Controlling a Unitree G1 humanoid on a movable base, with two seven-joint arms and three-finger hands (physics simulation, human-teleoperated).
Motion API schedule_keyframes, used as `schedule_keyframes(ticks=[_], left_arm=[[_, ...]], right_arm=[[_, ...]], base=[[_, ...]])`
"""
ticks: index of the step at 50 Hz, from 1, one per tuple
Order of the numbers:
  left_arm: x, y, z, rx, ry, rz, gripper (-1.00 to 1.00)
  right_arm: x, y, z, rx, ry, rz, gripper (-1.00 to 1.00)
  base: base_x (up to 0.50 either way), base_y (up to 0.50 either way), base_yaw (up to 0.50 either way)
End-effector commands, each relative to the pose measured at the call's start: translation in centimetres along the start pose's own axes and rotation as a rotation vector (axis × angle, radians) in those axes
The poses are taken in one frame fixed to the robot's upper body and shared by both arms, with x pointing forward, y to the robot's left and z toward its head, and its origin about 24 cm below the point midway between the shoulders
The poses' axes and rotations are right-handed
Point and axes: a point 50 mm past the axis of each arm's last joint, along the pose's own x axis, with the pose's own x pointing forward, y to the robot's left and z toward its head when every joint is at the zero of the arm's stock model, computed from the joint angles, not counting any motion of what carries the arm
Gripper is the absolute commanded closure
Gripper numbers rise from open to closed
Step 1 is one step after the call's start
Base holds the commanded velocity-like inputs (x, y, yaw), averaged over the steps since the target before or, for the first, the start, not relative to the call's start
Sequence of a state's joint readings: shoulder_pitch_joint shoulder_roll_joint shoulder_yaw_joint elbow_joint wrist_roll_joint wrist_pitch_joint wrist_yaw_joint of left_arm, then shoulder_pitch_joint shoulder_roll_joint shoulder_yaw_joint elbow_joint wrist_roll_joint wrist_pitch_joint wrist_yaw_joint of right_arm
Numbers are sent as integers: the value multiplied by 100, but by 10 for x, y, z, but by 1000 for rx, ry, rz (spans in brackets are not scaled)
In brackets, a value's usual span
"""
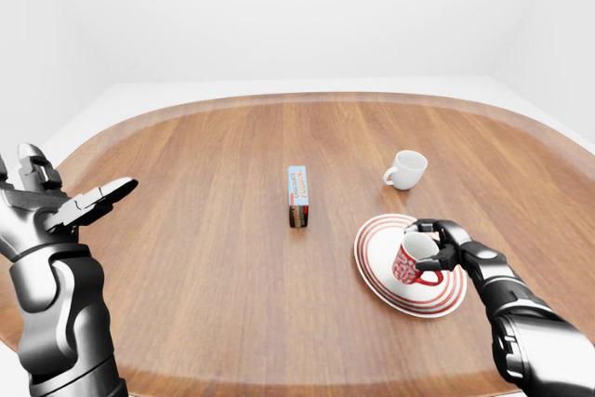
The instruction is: Pick up the red mug and put it on the plate
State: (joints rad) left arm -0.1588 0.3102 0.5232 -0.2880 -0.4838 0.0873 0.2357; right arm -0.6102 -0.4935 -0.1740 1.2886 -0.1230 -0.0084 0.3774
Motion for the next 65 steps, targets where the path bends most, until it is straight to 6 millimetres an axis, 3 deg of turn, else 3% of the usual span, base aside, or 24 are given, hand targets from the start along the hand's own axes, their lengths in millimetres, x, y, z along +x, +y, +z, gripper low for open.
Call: schedule_keyframes(ticks=[1,6,16,28,43,46,48,50,65], left_arm=[[0,0,0,0,-1,0,-100],[0,0,0,0,0,0,-100],[0,0,-1,2,3,-1,-100],[0,0,-1,2,4,0,-100],[0,0,-2,4,9,0,-100],[0,0,-3,4,10,-1,-100],[0,1,-3,4,11,0,-100],[0,0,-3,4,10,-1,-100],[0,0,0,1,0,-1,-100]], right_arm=[[0,-1,-2,11,7,-20,44],[0,-1,-4,14,11,-26,44],[-1,-1,-8,23,18,-30,25],[-1,-2,-9,26,16,-34,-15],[-2,-2,-10,24,19,-36,-28],[-2,-2,-10,23,19,-37,-40],[-2,-3,-10,22,20,-38,-59],[-2,-2,-11,18,21,-37,-100],[-2,-4,-11,13,24,-45,-100]], base=[[0,0,0],[0,0,0],[0,0,0],[0,0,0],[0,0,0],[0,0,0],[0,0,0],[0,0,0],[0,0,0]])
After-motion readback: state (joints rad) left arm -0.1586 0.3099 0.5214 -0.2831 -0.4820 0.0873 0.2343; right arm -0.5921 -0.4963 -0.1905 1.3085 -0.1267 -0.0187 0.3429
